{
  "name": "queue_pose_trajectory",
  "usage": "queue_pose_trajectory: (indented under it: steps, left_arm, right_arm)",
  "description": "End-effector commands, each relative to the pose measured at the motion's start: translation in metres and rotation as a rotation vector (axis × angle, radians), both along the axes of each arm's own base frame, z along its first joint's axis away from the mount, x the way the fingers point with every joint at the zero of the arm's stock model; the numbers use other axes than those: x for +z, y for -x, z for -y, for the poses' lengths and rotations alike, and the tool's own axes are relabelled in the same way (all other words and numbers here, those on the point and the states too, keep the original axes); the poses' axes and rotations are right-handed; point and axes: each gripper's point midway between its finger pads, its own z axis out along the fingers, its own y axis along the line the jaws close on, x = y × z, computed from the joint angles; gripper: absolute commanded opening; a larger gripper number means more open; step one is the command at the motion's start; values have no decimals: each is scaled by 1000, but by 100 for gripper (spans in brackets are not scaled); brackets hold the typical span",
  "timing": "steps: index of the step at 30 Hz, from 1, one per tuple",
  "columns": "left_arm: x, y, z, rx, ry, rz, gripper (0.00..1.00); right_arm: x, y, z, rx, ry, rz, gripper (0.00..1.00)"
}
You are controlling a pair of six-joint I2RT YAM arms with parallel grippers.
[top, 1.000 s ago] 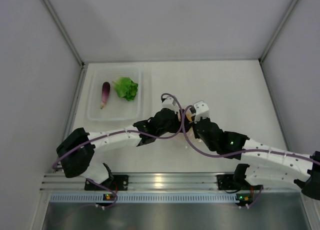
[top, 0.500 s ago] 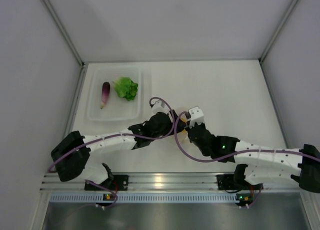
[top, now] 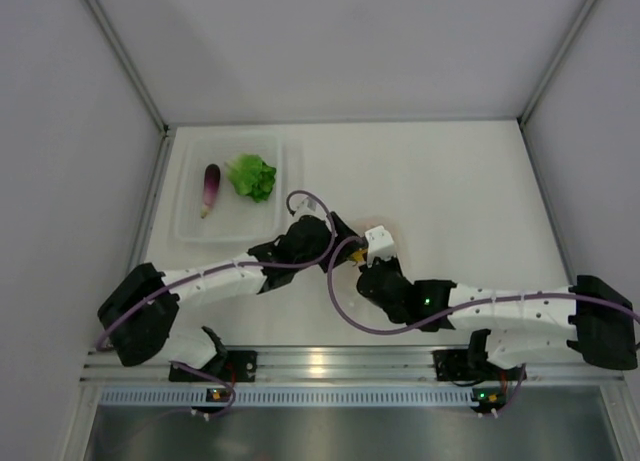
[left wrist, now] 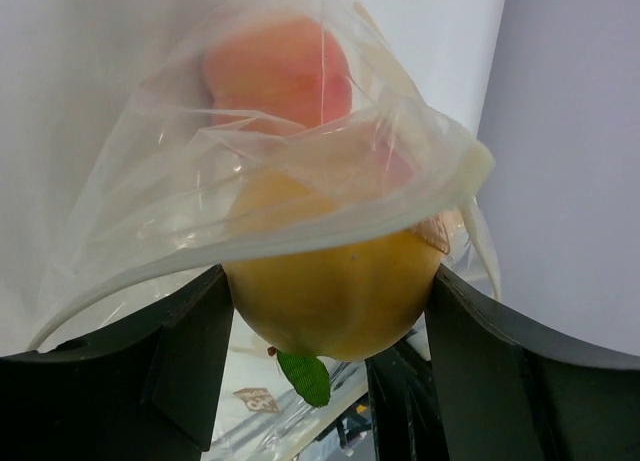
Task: Open the zip-top bag and remove the fake food
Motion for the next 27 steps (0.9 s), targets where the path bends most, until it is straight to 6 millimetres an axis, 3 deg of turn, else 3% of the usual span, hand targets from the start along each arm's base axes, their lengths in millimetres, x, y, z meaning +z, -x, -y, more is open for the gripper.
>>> queue_pose_trajectory:
  steps: [1,5,14,17,20,22,24,25,27]
  left_arm:
    - [42,11,4,-64,211,-7,0]
    - [59,19,-5,-101,249,22,0]
    - [66,57,-1,-327,262,40,0]
    - [78,61,-6,-355,264,102,0]
    - [88,53,-22,-307,231,158,0]
    - [84,45,-38,-256,178,169,0]
    - [99,25,-60,-172,136,248,0]
    - [89,23,-73,-137,72,218,0]
    - [104,-1,-101,-5,-15,304,0]
  right_arm:
    - [6,-6,2,-56,-41,2,0]
    - [4,-14,8,-77,-65,-23,0]
    - [21,-30,16,-94,-120,-32,0]
    - [25,-35,23,-103,-155,-41,0]
    - [31,-39,39,-137,-192,-39,0]
    - [41,-39,48,-152,-231,-24,0]
    - [46,-37,52,-151,-244,-20,0]
    - [50,-36,55,-152,-249,-17,0]
    - [55,-34,57,-146,-256,-15,0]
